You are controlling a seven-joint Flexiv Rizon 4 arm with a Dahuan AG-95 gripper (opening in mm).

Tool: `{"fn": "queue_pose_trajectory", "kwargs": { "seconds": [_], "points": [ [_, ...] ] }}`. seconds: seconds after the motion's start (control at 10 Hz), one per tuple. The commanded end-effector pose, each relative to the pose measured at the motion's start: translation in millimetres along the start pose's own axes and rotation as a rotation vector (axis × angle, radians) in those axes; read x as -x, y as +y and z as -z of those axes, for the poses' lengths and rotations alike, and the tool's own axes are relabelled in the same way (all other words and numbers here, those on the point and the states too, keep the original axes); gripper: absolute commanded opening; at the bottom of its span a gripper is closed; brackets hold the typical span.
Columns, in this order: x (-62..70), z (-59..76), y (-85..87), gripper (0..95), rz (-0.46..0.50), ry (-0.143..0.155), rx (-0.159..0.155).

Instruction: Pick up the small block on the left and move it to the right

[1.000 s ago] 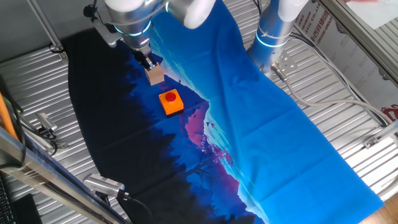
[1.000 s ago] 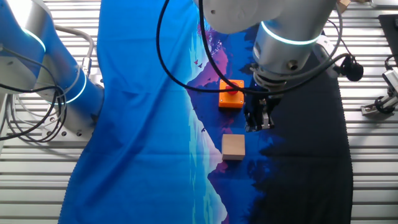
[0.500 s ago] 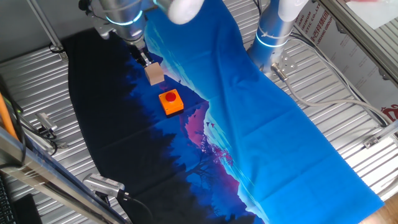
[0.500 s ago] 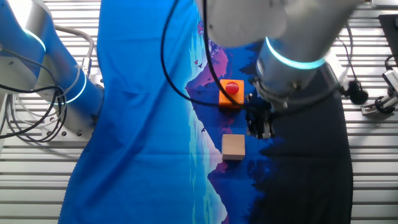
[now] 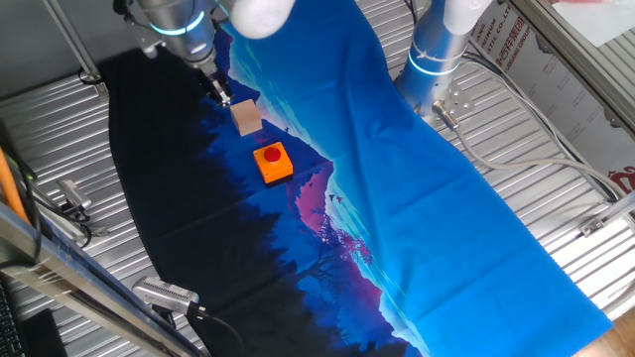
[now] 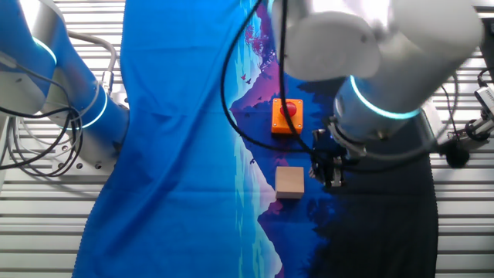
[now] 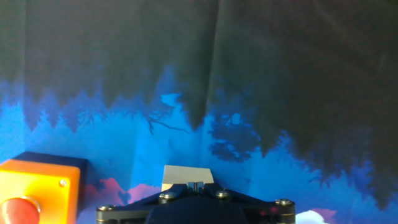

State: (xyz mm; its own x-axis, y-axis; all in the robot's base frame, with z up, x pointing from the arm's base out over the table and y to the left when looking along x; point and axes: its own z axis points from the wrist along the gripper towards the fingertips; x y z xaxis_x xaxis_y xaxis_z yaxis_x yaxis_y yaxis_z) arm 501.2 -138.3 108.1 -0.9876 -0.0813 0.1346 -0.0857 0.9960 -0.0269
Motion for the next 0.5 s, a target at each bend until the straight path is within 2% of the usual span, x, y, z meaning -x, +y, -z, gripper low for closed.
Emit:
{"fn": "queue_pose_trajectory", "kwargs": {
  "seconds": [0.1, 0.3, 0.4, 0.5],
  "points": [
    [-0.4, -0.7, -0.4, 38.0, 0.002, -0.015, 0.03],
    [-1.5, -1.6, -0.5, 76.0, 0.006, -0.018, 0.042],
    [-7.9, -6.1, -0.2, 95.0, -0.005, -0.019, 0.048],
    [-13.0, -11.3, 0.1, 95.0, -0.013, -0.022, 0.048]
  ]
}}
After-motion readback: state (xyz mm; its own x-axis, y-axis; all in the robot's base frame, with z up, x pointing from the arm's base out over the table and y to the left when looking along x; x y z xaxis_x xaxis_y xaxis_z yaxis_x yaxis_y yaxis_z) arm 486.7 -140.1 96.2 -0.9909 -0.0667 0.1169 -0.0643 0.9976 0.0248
